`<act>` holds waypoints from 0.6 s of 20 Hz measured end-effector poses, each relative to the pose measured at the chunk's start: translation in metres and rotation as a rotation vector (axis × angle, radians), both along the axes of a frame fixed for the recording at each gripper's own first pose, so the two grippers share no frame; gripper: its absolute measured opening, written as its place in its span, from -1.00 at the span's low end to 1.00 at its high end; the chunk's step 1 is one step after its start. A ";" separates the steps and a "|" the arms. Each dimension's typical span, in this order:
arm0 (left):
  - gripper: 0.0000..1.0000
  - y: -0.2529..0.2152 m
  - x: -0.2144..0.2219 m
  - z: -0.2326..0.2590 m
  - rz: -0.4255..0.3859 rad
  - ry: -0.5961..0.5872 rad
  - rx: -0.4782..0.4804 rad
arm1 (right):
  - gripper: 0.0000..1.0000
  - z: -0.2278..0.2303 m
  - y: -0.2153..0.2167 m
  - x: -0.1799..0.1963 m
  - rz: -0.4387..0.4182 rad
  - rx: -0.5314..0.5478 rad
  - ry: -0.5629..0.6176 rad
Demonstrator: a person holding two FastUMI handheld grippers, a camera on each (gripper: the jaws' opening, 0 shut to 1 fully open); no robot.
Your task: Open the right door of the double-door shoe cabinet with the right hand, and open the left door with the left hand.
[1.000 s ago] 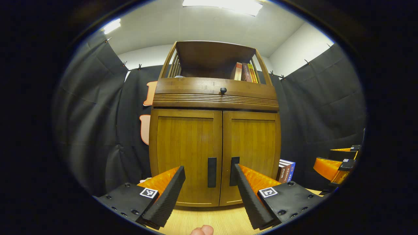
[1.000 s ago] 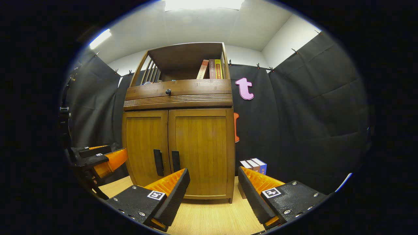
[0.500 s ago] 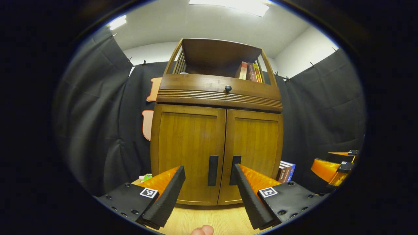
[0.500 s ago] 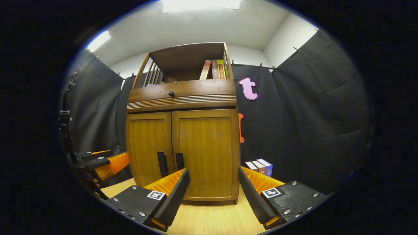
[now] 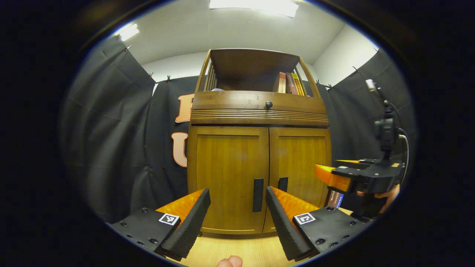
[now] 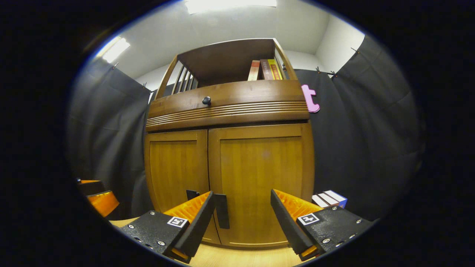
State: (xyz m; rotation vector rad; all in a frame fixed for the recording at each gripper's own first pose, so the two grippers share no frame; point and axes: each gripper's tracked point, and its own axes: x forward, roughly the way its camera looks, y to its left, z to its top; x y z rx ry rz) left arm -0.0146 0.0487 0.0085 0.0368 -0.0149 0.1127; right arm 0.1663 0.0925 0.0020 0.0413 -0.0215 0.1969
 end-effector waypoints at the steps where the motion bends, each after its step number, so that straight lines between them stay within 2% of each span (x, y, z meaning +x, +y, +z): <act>1: 0.93 0.006 -0.003 0.000 0.019 -0.001 0.003 | 0.84 -0.008 0.012 0.016 0.020 0.004 0.010; 3: 0.89 0.017 -0.008 -0.004 0.059 0.008 -0.008 | 0.85 -0.030 0.033 0.042 0.038 0.005 0.058; 6: 0.93 0.032 -0.017 -0.007 0.090 0.008 -0.034 | 0.85 -0.051 0.044 0.076 0.010 -0.011 0.075; 10: 0.93 0.051 -0.019 -0.007 0.101 -0.002 -0.044 | 0.84 -0.068 0.057 0.100 0.002 -0.109 0.065; 11: 0.89 0.055 -0.018 -0.007 0.108 -0.001 -0.036 | 0.84 -0.071 0.056 0.102 -0.017 -0.136 0.059; 12: 0.93 0.059 -0.019 -0.007 0.113 -0.001 -0.029 | 0.82 -0.076 0.054 0.105 -0.043 -0.163 0.060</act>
